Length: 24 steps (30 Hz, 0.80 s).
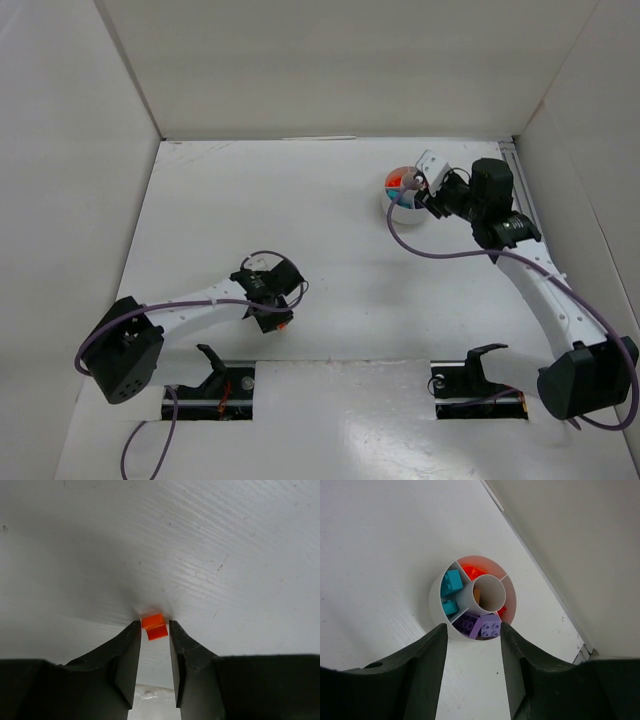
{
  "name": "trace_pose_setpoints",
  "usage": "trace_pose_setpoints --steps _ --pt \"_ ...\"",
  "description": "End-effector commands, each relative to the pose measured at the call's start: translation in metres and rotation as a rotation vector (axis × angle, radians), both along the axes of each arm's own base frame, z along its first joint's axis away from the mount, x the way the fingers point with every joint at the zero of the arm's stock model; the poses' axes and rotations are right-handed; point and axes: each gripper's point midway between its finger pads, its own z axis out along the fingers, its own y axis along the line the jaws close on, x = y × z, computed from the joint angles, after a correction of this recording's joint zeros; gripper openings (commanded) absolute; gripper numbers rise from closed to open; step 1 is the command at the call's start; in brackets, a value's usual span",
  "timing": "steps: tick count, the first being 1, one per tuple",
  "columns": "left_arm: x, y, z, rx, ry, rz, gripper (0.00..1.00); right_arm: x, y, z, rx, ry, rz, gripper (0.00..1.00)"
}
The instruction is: Sort the legos into containers by color
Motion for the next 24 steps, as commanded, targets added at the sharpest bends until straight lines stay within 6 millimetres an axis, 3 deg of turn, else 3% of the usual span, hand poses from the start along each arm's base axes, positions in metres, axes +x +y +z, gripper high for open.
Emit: trace_pose_setpoints --steps 1,7,10,14,16,19,20,23,24 --pt "-0.004 0.007 -0.013 0.029 0.008 0.027 0.25 -0.004 -0.005 0.004 -0.005 -0.013 -0.014 0.52" --pt "0.004 0.002 -0.007 0.025 -0.014 0.019 0.12 -0.01 -0.004 0.011 -0.003 -0.036 0.002 0.52" --pt "0.016 -0.005 0.006 0.017 -0.064 -0.016 0.03 -0.018 0.0 0.009 0.008 -0.037 0.043 0.52" --pt "0.035 -0.022 0.034 -0.041 -0.158 -0.087 0.01 -0.032 0.006 0.006 0.017 -0.039 0.111 0.52" --pt "0.046 -0.033 0.057 -0.094 -0.223 -0.11 0.0 -0.043 0.015 0.003 0.025 -0.046 0.179 0.52" --pt "0.066 -0.051 0.098 -0.173 -0.355 -0.161 0.0 -0.072 0.047 0.009 0.091 -0.104 0.416 0.55" --pt "0.076 -0.059 0.123 -0.228 -0.448 -0.176 0.0 -0.087 0.06 0.012 0.131 -0.119 0.524 0.56" --pt "0.093 -0.066 0.169 -0.324 -0.604 -0.137 0.0 -0.105 0.079 0.018 0.191 -0.138 0.621 0.59" --pt "0.101 -0.066 0.195 -0.376 -0.701 -0.103 0.0 -0.109 0.082 0.016 0.201 -0.134 0.632 0.59"
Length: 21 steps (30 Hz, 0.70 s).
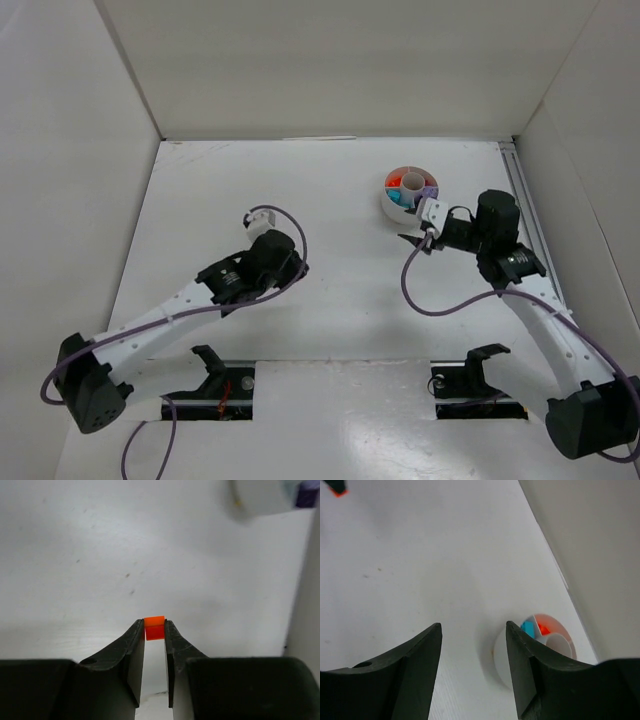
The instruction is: Sort the legos into containers by color
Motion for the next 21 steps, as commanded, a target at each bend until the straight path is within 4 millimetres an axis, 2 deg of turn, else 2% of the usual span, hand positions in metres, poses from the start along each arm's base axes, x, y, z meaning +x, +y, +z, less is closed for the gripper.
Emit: trace_pose_setpoints --steps 1,2,3,4,5,6,7,8,9,10,11,12,13,14,15,16,17,19,21 --pt "0.03 -0.007 0.084 -0.17 -0.278 0.056 0.0 -0.027 0.034 0.033 0.11 -0.112 0.205 0.59" --pt "0.033 -0.005 0.097 -0.23 -0.3 0.102 0.0 -0.039 0.043 0.034 0.143 -0.093 0.227 0.59" --pt "0.037 -0.002 0.117 -0.298 -0.36 0.14 0.0 -0.043 0.048 0.037 0.172 -0.095 0.234 0.59" --pt "0.039 -0.001 0.125 -0.337 -0.383 0.165 0.0 -0.042 0.051 0.043 0.201 -0.105 0.202 0.59" --pt "0.039 -0.001 0.125 -0.368 -0.39 0.175 0.0 -0.05 0.064 0.062 0.258 -0.171 0.225 0.59" --pt "0.04 -0.001 0.132 -0.413 -0.403 0.199 0.0 -0.054 0.069 0.058 0.309 -0.118 0.205 0.59" --pt "0.042 -0.001 0.142 -0.456 -0.43 0.214 0.0 -0.049 0.069 0.064 0.348 -0.129 0.142 0.59" --pt "0.042 -0.001 0.145 -0.474 -0.443 0.214 0.0 -0.053 0.075 0.082 0.408 -0.182 0.15 0.59" --pt "0.043 -0.002 0.148 -0.497 -0.446 0.221 0.0 -0.063 0.091 0.08 0.453 -0.124 0.183 0.59" --pt "0.043 -0.004 0.152 -0.528 -0.454 0.228 0.0 -0.065 0.097 0.079 0.483 -0.105 0.183 0.58" --pt "0.044 -0.005 0.158 -0.547 -0.467 0.229 0.0 -0.061 0.101 0.085 0.527 -0.094 0.151 0.57" --pt "0.044 -0.006 0.151 -0.553 -0.462 0.233 0.0 -0.072 0.113 0.096 0.59 -0.1 0.191 0.53" --pt "0.043 -0.009 0.153 -0.572 -0.466 0.219 0.0 -0.07 0.125 0.087 0.616 -0.038 0.194 0.52" --pt "0.044 -0.012 0.165 -0.617 -0.491 0.21 0.0 -0.07 0.13 0.091 0.653 -0.029 0.195 0.51" --pt "0.042 -0.013 0.166 -0.631 -0.495 0.201 0.0 -0.079 0.137 0.106 0.716 -0.057 0.241 0.49" --pt "0.043 -0.013 0.163 -0.636 -0.499 0.201 0.0 -0.073 0.147 0.093 0.734 0.023 0.242 0.48" --pt "0.041 -0.012 0.176 -0.675 -0.526 0.201 0.0 -0.071 0.151 0.096 0.762 0.048 0.251 0.46" --pt "0.04 -0.011 0.172 -0.677 -0.537 0.197 0.0 -0.07 0.156 0.1 0.821 0.07 0.274 0.45" --pt "0.036 -0.01 0.18 -0.707 -0.564 0.184 0.0 -0.064 0.167 0.09 0.841 0.141 0.288 0.43"
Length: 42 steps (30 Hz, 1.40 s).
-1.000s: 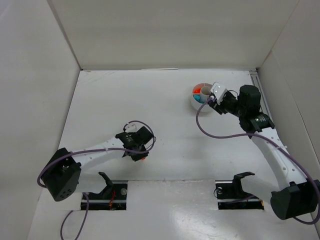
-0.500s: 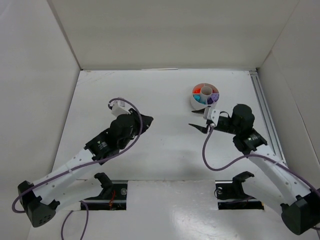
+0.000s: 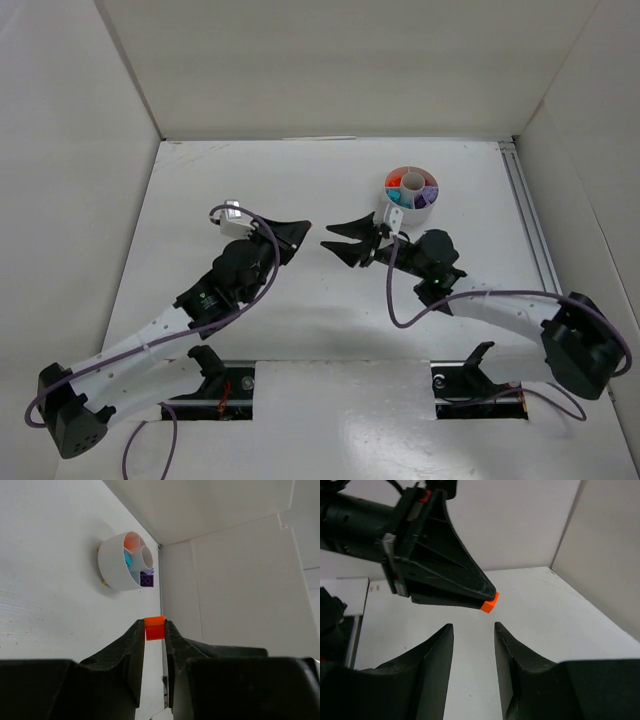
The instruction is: Sort the legos into containers by color
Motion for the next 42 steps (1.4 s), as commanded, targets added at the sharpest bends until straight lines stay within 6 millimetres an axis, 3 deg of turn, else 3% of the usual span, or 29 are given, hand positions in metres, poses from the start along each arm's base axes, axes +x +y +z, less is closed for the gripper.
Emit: trace_pose_setpoints --steps 1,2,3,9,25,42 --pt "-0.007 0.003 0.041 -0.136 -0.124 -0.008 0.0 -0.003 0.002 0.055 0.25 0.005 0.047 0.43" --pt "-0.007 0.003 0.039 -0.12 -0.137 -0.009 0.0 0.002 0.009 0.046 0.249 0.051 0.059 0.43" --pt "-0.008 0.005 0.046 -0.138 -0.153 -0.009 0.0 0.002 0.012 0.048 0.261 0.051 0.075 0.42" --pt "-0.011 0.002 0.043 -0.113 -0.169 -0.028 0.0 0.001 0.031 0.053 0.319 0.059 0.151 0.41" --pt "-0.009 0.006 0.046 -0.111 -0.178 -0.005 0.0 0.0 0.027 0.065 0.313 0.015 0.116 0.39" --pt "-0.013 0.005 0.053 -0.097 -0.217 -0.032 0.0 0.001 0.038 0.073 0.289 -0.011 0.154 0.33"
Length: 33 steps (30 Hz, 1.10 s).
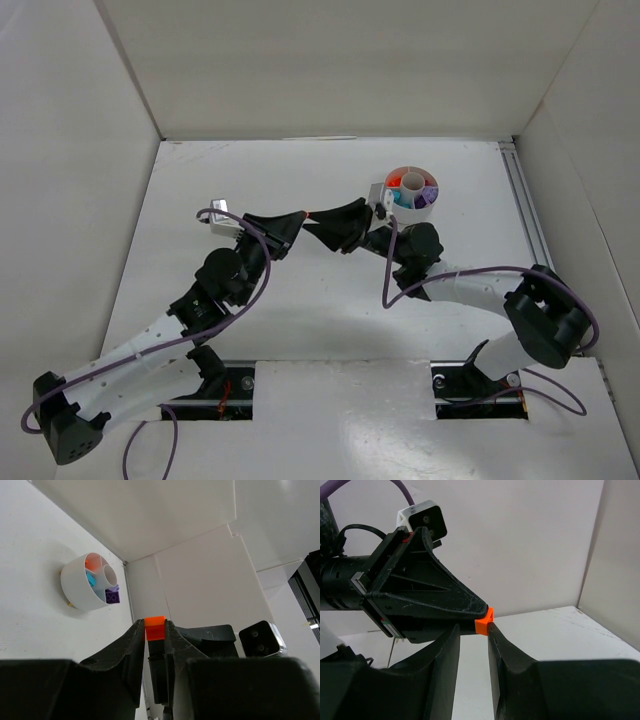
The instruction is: Sort the legos into containers by color
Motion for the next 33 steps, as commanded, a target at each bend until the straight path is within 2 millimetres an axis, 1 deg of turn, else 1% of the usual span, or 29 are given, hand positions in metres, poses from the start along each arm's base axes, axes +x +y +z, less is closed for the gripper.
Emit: trace_pose_setpoints --steps 1,3,4,6,8,9,10,11,15,16,17,19,20,21,22,24,25,26,28,29,30,31,33 --pt "-0.004 -0.001 0.006 0.009 -0.036 -0.017 0.0 -0.012 0.003 0.039 0.066 -0.095 0.043 0.34" --pt "-0.004 -0.001 0.003 0.024 -0.034 -0.016 0.0 -0.01 0.007 0.041 0.049 -0.1 0.05 0.34" --pt "-0.004 -0.001 0.003 0.024 -0.034 -0.016 0.0 -0.01 0.009 0.037 0.033 -0.103 0.053 0.34" --pt "-0.004 -0.001 0.003 0.034 -0.038 -0.015 0.0 -0.008 0.01 0.04 0.032 -0.112 0.048 0.34" --pt "-0.005 -0.002 0.003 0.034 -0.039 -0.026 0.0 -0.009 0.011 0.035 0.014 -0.1 0.057 0.34" --pt "-0.005 -0.002 0.007 0.038 -0.05 -0.024 0.0 -0.008 0.011 0.04 0.019 -0.117 0.052 0.34" --pt "-0.007 0.0 0.01 0.032 -0.056 -0.024 0.0 -0.007 0.012 0.037 0.009 -0.108 0.052 0.34" --pt "-0.008 -0.002 0.01 0.04 -0.061 -0.034 0.0 -0.007 0.012 0.042 0.017 -0.115 0.052 0.34" --pt "-0.008 -0.004 0.011 0.065 -0.064 -0.043 0.0 -0.006 0.015 0.038 -0.008 -0.106 0.056 0.34" --pt "-0.008 -0.004 0.011 0.065 -0.064 -0.043 0.0 -0.006 0.015 0.038 -0.008 -0.106 0.057 0.36" --pt "-0.008 -0.004 0.008 0.074 -0.056 -0.044 0.0 -0.006 0.015 0.038 -0.008 -0.106 0.057 0.36" --pt "-0.008 -0.004 0.008 0.074 -0.056 -0.044 0.0 -0.004 0.017 0.037 -0.022 -0.102 0.053 0.36" --pt "-0.009 -0.002 0.012 0.066 -0.063 -0.043 0.0 -0.003 0.017 0.04 -0.024 -0.11 0.049 0.36" --pt "-0.01 -0.003 0.011 0.074 -0.068 -0.051 0.0 -0.004 0.018 0.036 -0.037 -0.103 0.058 0.34" --pt "-0.01 -0.003 0.011 0.074 -0.068 -0.051 0.0 -0.002 0.019 0.038 -0.043 -0.11 0.053 0.33" --pt "-0.011 -0.002 0.014 0.076 -0.078 -0.05 0.0 -0.002 0.019 0.038 -0.043 -0.11 0.053 0.27" --pt "-0.011 -0.002 0.014 0.076 -0.078 -0.05 0.0 -0.004 0.02 0.042 -0.039 -0.12 0.06 0.25" --pt "-0.011 -0.002 0.014 0.076 -0.078 -0.05 0.0 -0.004 0.02 0.042 -0.039 -0.12 0.06 0.2" --pt "-0.011 -0.002 0.014 0.076 -0.078 -0.05 0.0 -0.004 0.02 0.042 -0.039 -0.12 0.06 0.14" --pt "-0.011 -0.002 0.014 0.076 -0.078 -0.05 0.0 -0.004 0.02 0.036 -0.048 -0.111 0.061 0.12" --pt "-0.011 -0.002 0.014 0.076 -0.078 -0.05 0.0 -0.002 0.019 0.037 -0.045 -0.108 0.053 0.05" --pt "-0.011 -0.002 0.014 0.076 -0.078 -0.05 0.04 -0.002 0.019 0.037 -0.045 -0.108 0.053 0.02" --pt "-0.011 -0.002 0.014 0.076 -0.078 -0.05 0.1 -0.002 0.02 0.029 -0.062 -0.091 0.054 0.0"
